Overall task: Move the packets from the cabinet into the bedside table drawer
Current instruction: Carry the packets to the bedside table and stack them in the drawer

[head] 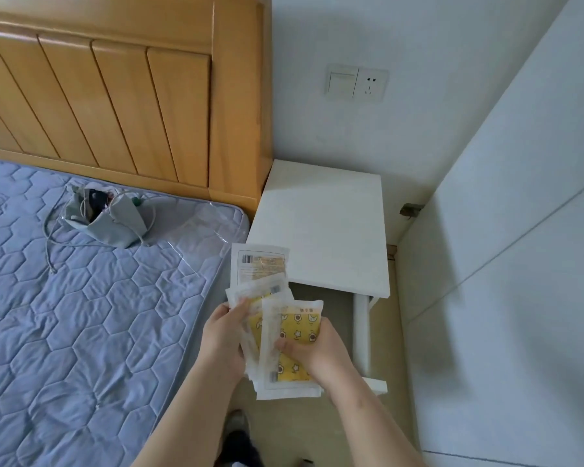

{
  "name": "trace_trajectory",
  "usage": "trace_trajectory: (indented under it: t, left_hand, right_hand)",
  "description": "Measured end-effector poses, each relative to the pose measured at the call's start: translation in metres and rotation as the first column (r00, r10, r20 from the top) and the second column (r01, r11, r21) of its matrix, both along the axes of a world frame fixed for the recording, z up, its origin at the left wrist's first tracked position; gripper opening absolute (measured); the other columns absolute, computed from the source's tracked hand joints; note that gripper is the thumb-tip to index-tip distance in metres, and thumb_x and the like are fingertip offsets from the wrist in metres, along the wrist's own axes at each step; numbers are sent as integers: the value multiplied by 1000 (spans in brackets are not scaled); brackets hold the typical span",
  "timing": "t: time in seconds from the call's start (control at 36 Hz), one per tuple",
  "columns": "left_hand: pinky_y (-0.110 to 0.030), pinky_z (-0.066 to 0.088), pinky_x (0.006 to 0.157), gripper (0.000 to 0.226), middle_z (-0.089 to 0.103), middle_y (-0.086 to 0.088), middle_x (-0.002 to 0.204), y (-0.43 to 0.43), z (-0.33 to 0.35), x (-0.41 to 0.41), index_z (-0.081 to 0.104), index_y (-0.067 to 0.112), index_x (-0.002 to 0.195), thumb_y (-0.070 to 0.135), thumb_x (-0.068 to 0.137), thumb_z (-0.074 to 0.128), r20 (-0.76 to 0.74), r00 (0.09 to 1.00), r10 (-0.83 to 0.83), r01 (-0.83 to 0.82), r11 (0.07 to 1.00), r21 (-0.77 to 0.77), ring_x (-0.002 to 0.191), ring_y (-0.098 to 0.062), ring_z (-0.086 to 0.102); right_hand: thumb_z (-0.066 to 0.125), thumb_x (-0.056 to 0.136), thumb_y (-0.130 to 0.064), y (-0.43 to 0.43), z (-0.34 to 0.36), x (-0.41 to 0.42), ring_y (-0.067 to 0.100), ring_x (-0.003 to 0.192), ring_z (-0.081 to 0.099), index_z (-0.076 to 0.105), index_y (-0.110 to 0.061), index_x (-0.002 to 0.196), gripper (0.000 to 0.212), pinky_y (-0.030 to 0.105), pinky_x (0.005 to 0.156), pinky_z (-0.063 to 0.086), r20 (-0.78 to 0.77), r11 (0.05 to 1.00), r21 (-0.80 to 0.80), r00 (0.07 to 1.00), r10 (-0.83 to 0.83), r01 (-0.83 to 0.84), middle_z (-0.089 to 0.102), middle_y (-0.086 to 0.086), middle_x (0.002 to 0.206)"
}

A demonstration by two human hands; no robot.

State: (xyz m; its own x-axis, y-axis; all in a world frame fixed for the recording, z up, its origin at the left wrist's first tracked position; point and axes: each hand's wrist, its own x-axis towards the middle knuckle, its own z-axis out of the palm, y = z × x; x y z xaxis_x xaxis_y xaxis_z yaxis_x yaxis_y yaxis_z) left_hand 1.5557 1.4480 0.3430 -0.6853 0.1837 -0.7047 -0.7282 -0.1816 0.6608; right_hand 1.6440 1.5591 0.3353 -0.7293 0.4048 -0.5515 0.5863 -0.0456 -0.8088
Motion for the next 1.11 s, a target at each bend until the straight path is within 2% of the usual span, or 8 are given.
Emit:
trace_trajectory:
  t: [0.14,0.36,0.44,0.61,0.69,0.83,0.94,1.11]
  left_hand:
    - [-56,52,82,11,66,-16,89,14,-30,-39,52,8,83,13,91,59,-4,999,-53,52,995,-88,78,-33,65]
    - [-42,58,63,8,71,-10,78,33,-85,-80,55,8,85,9,87,63,69,989,-134,142,981,-129,69,-27,69]
    - [-47,56,70,8,72,-11,84,42,-113,-86,54,9,87,12,88,61,97,986,-138,150,980,-129,77,-30,69]
    - [-51,55,72,20,70,-15,104,67,-172,-86,56,11,109,20,91,58,196,971,-138,162,980,-113,92,-36,68]
    - [-48,56,72,11,70,-13,102,84,-197,-83,56,14,100,20,91,59,213,965,-151,180,976,-123,89,-32,69]
    - [-52,55,77,19,72,-13,99,106,-231,-73,58,11,104,16,86,64,263,950,-167,206,970,-128,88,-32,70]
    - [-51,56,77,22,73,-12,95,123,-254,-63,60,12,102,18,83,69,270,933,-239,293,939,-180,84,-31,70]
    - [-47,56,81,15,70,-9,94,136,-277,-53,58,17,92,29,86,65,290,911,-293,372,887,-273,88,-28,69]
  right_hand:
    - [79,74,-26,10,-30,-35,8,91,66,56,-22,109,42,31,82,56,40,999,-29,999,-15,16,69,-9,100]
    - [75,78,-16,19,-95,-64,8,87,69,66,-21,106,30,26,78,57,121,973,-199,988,-95,118,72,-7,97]
    - [75,78,-11,31,-121,-67,10,88,69,67,-21,102,27,29,80,56,158,948,-256,976,-152,189,73,-6,95]
    - [74,79,-13,64,-174,-70,-1,78,65,66,-27,92,20,12,60,46,180,941,-255,967,-181,223,71,-13,88]
    - [73,80,-11,83,-197,-67,-5,71,64,63,-29,85,21,9,55,46,172,930,-272,964,-205,247,69,-17,79]
    - [77,76,-10,101,-228,-59,11,88,68,61,-20,107,36,28,75,55,211,899,-271,933,-293,344,72,-5,97]
    - [74,78,-8,114,-250,-53,10,86,69,64,-23,100,28,25,71,54,219,877,-314,927,-306,364,73,-7,92]
    - [69,82,-6,128,-281,-46,17,89,68,67,-22,92,19,33,79,55,270,833,-306,881,-389,462,73,-2,93]
